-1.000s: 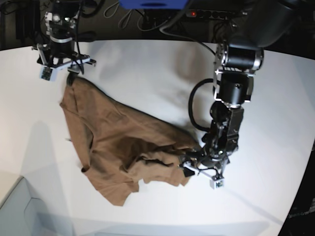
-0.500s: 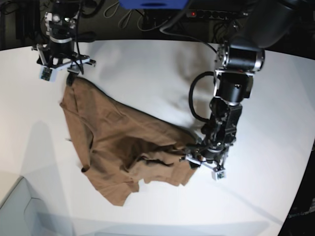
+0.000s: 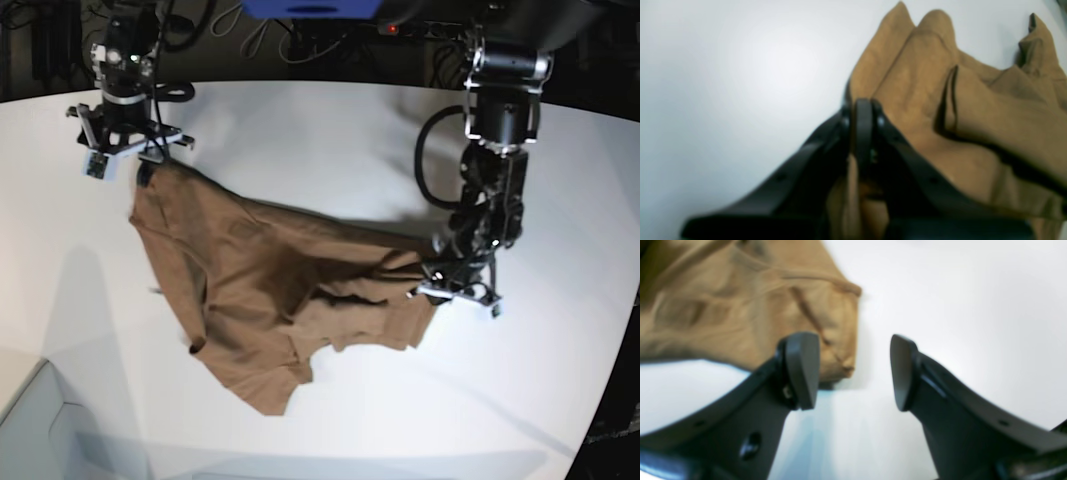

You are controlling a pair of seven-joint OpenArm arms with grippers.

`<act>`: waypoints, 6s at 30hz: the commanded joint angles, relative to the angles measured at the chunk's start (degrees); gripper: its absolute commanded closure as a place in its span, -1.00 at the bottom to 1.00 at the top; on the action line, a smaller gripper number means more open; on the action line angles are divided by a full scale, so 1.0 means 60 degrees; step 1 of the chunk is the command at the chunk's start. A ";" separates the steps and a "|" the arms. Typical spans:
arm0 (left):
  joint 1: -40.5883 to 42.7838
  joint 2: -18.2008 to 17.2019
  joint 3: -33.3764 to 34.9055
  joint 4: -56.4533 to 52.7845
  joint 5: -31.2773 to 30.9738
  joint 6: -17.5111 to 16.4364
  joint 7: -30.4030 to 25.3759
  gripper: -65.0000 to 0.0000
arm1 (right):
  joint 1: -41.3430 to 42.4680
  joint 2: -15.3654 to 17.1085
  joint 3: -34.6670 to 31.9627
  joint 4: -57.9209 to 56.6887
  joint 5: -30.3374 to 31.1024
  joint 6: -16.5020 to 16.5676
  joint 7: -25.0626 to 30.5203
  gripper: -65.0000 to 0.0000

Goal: Layout the t-shirt on the table in an organized manner, then fold the t-shirt properly
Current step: 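Release the shirt with both grippers and raise them, then grasp the shirt hem with the left gripper and pull it outward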

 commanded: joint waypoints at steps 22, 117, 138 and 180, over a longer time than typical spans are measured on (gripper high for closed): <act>0.5144 -0.0324 -0.3563 0.5066 -0.4505 0.2757 -0.0170 0.65 | 0.0499 0.1193 -0.4384 -0.0191 0.0009 0.0031 0.0202 -0.21; 0.3327 -0.0749 0.0467 0.4788 -0.1164 0.2684 -0.0156 -0.22 | -0.0395 0.1720 -0.3417 0.0688 0.0023 0.0017 -0.0750 1.00; 0.1203 -0.0807 -0.0911 0.5433 -0.1150 0.2743 -0.0170 0.99 | -0.0293 0.1735 -0.3417 0.0644 0.0023 0.0017 -0.0750 1.00; 0.4881 -0.1276 -0.3577 0.6268 -0.1164 0.2699 -0.0170 -0.40 | -0.0087 0.1852 -0.3358 0.0644 0.0038 0.0017 -0.0706 0.30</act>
